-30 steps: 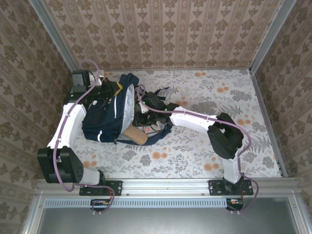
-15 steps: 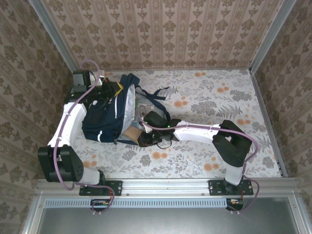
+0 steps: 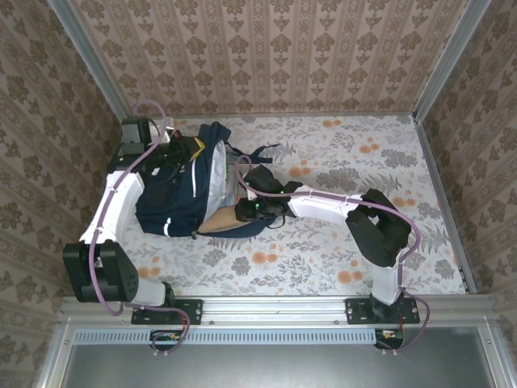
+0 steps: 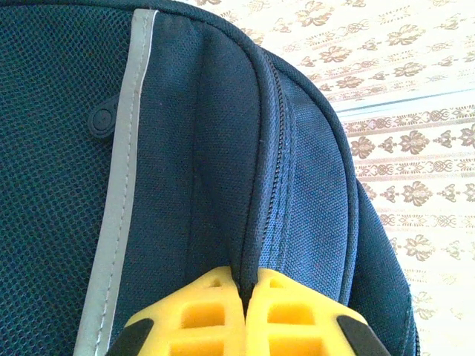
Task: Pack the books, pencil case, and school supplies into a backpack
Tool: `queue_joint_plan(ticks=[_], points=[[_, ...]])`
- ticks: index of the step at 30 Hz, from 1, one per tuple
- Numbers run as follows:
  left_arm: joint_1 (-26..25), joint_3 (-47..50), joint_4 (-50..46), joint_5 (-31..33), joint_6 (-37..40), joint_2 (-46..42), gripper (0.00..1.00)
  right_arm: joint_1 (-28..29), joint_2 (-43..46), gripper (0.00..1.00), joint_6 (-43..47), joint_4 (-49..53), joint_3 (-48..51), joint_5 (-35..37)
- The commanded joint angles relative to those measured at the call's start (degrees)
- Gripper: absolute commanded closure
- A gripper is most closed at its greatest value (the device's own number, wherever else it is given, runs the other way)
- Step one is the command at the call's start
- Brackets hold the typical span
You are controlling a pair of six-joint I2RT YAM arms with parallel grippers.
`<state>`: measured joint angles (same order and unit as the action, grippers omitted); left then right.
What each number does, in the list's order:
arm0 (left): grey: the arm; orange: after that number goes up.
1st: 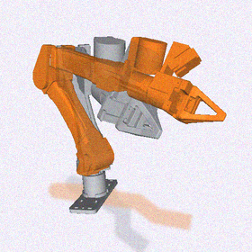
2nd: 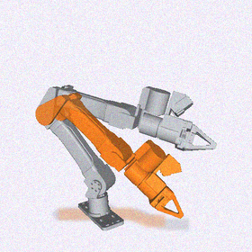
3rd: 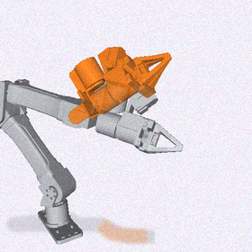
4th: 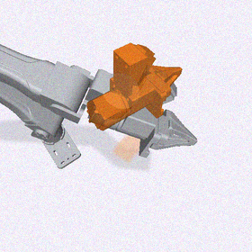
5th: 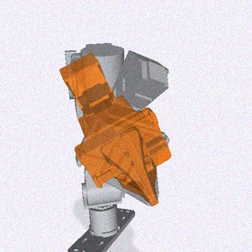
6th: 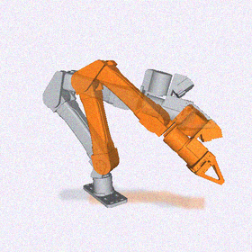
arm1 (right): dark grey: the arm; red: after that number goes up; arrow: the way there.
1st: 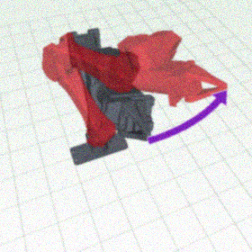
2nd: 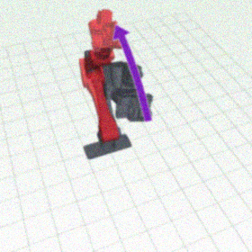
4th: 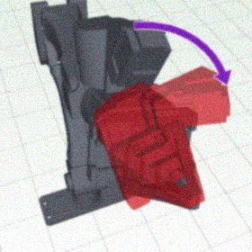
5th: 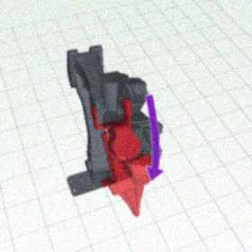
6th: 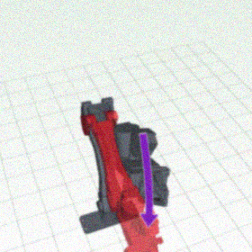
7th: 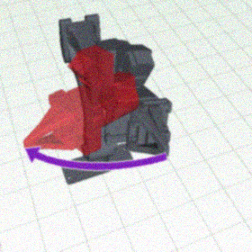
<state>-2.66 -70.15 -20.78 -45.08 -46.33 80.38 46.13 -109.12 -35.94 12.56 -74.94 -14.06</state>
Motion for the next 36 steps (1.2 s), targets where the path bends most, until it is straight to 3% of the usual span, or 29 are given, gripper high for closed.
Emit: queue_joint_plan(ticks=[1,9,10,12,14,18,25,36], points=[[-0.39,0.18,3.15,-2.01,2.23,-3.38,1.0,-0.34,-0.66,0.76,1.24,1.57,-2.64,2.06],[-3.91,-0.09,-3.32,2.68,8.55,-1.51,0.98,-0.19,8.65,0.68,-1.84,0.26,4.67,4.85],[-4.42,0.01,-3.44,2.8,8.94,-1.19,0.94,-0.23,10.0,0.66,-2.04,0.46,5.58,6.15],[-5.49,-0.21,-4.29,3.55,9.82,-0.55,0.73,-0.39,12.61,0.64,-2.99,0.88,7.74,8.91],[-5.87,-0.09,-4.64,3.58,10.27,-0.42,0.69,-0.68,14.79,0.62,-4.25,0.51,9.91,10.23],[-5.86,0.06,-7.25,5.37,11.82,-1.77,0.5,-0.97,17.54,0.56,-6.62,-0.03,13.1,11.41],[-2.02,4.57,-13.99,11.07,13.19,-9.0,0.48,-1.13,18.55,0.47,-9.72,-1.72,15.95,12.8],[6.68,25.58,-26.17,21.64,11.0,-24.31,0.5,-1.05,15.75,0.27,-15.65,-1.68,11.43,10.98]])
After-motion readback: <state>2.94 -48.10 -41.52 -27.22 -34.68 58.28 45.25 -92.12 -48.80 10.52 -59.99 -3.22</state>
